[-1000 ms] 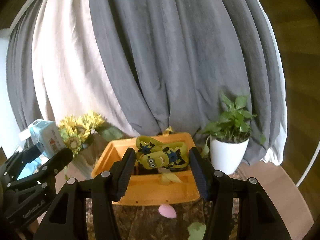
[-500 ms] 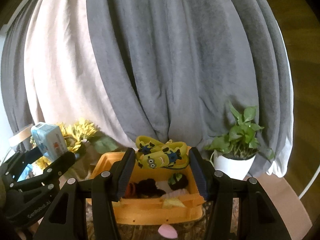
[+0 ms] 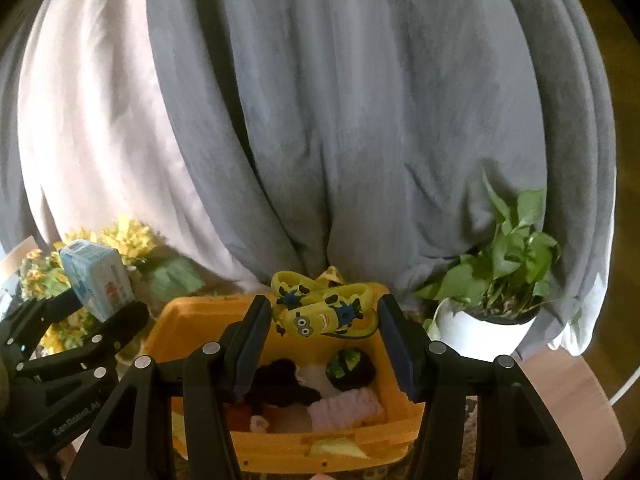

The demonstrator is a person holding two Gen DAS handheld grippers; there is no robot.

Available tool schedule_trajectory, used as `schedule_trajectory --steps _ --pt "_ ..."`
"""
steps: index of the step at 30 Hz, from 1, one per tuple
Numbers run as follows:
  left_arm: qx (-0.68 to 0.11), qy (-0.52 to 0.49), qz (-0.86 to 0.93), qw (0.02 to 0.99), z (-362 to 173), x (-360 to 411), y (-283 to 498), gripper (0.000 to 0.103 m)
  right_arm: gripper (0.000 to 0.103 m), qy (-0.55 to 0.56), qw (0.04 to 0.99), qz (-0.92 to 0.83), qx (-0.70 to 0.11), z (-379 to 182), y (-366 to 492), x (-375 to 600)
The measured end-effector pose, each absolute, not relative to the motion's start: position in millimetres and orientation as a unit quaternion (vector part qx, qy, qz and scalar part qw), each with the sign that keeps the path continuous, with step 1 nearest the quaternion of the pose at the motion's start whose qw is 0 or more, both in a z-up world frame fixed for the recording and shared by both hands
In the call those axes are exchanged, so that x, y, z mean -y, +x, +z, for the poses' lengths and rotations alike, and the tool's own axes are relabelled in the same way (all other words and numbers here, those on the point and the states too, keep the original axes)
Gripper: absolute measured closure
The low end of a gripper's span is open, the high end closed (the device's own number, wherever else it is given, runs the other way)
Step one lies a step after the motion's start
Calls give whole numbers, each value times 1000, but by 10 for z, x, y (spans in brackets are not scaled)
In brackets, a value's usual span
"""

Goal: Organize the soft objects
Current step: 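Open both tools to drop the tissue pack and slippers into the crate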

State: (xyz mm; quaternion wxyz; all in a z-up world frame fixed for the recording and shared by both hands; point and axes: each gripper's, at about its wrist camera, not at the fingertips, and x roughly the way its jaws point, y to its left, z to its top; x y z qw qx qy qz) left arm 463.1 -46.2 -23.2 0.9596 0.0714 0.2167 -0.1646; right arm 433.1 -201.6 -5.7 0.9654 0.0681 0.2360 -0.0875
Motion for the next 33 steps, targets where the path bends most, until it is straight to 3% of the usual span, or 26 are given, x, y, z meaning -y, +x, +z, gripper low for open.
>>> schedule_trajectory --steps 28,33 --pt "-377 110 -197 899 -1084 845 5430 31 47 74 928 -87 -354 -736 4965 2178" --pt "-394 108 -209 889 -1144 840 5472 28 43 85 923 -85 -365 -765 5004 2208"
